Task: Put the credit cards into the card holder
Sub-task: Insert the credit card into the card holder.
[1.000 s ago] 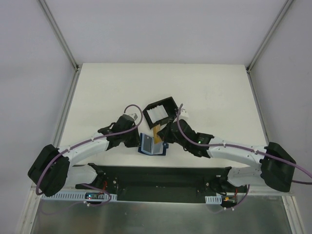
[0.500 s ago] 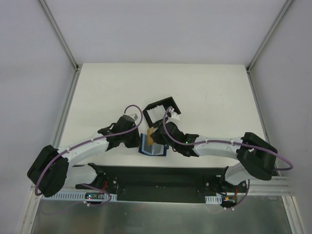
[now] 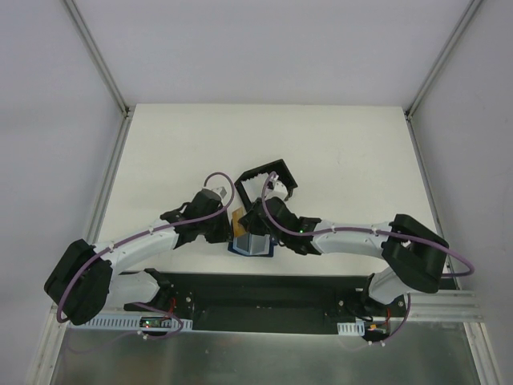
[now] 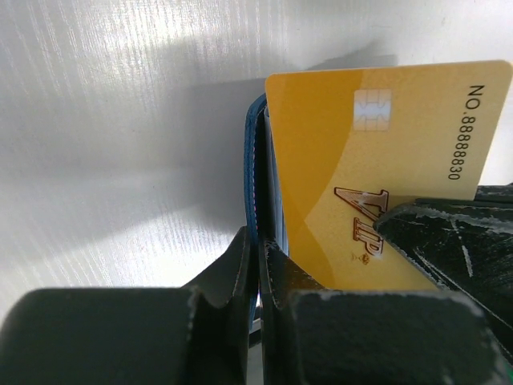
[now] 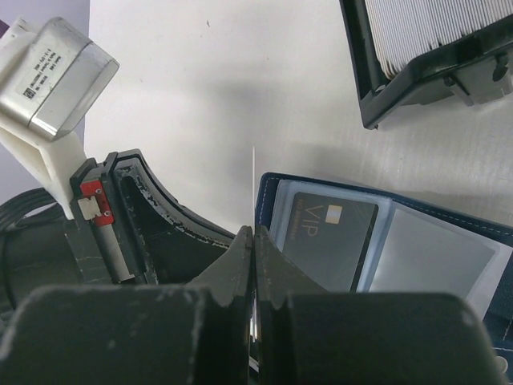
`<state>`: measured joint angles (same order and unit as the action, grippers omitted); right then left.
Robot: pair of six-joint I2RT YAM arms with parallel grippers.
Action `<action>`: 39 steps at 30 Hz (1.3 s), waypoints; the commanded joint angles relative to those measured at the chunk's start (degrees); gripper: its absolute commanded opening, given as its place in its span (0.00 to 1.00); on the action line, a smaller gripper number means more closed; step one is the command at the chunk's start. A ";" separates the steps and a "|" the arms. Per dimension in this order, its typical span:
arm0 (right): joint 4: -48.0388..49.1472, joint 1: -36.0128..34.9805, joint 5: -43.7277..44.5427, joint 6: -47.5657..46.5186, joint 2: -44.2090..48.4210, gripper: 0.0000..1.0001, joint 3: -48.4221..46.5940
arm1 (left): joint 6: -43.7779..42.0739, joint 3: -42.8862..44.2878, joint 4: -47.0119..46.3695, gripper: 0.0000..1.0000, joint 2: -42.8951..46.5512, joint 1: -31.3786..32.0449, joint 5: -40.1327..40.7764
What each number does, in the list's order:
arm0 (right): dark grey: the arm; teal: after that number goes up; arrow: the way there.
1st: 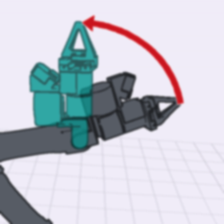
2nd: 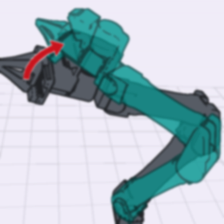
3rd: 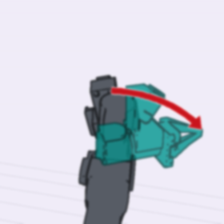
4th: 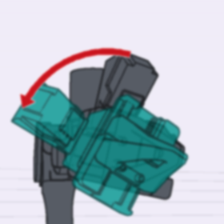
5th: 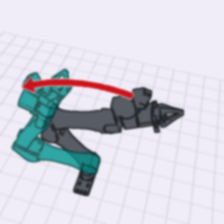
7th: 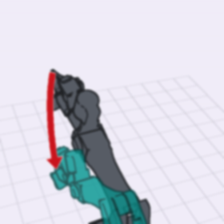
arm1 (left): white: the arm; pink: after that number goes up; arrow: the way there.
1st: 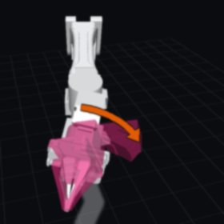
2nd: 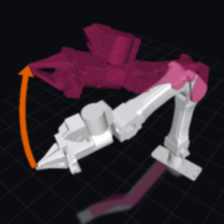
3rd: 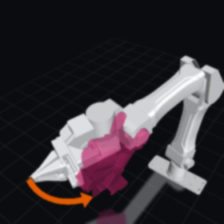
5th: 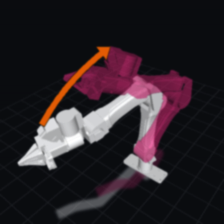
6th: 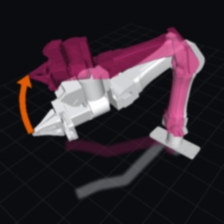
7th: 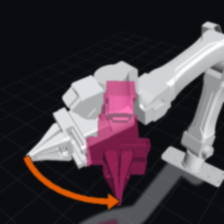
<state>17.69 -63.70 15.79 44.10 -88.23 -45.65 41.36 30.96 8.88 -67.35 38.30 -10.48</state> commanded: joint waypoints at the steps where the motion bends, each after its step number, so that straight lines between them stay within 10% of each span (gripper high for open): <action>1: 0.50 -0.72 0.99 -0.68 -0.45 0.01 -1.02 | 0.91 -0.73 -0.54 0.00 1.70 0.63 -0.51; 39: -7.06 -1.69 5.74 -7.18 2.53 0.00 -0.93 | 1.00 -0.90 -0.54 0.00 0.64 0.63 0.55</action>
<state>12.19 -65.10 19.79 38.15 -87.53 -45.65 41.43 30.63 8.86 -67.24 38.33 -10.41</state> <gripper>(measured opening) 0.009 0.009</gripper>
